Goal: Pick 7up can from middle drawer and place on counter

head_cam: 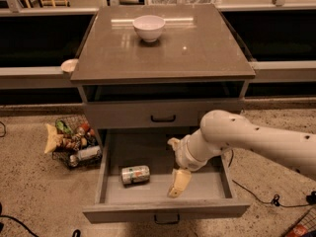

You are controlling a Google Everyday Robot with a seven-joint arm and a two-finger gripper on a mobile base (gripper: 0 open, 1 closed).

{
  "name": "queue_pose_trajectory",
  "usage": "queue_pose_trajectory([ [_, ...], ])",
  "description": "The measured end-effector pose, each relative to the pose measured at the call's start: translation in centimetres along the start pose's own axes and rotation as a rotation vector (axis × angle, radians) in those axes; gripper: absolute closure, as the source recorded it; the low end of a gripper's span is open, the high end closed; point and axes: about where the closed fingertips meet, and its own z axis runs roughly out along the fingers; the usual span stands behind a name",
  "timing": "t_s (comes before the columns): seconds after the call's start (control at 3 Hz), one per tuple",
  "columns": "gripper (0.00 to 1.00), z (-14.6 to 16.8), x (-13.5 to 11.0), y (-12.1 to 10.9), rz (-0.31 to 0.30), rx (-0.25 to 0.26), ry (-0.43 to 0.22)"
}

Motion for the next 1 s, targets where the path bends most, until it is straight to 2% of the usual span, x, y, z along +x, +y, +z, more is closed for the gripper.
queue_pose_trajectory([
  [0.33, 0.0, 4.8, -0.2, -0.4, -0.011, -0.008, -0.065],
  [0.67, 0.0, 9.5, -0.2, -1.1, -0.005, -0.052, -0.144],
  [1.0, 0.0, 9.6, -0.1, -0.9, -0.003, -0.055, -0.144],
])
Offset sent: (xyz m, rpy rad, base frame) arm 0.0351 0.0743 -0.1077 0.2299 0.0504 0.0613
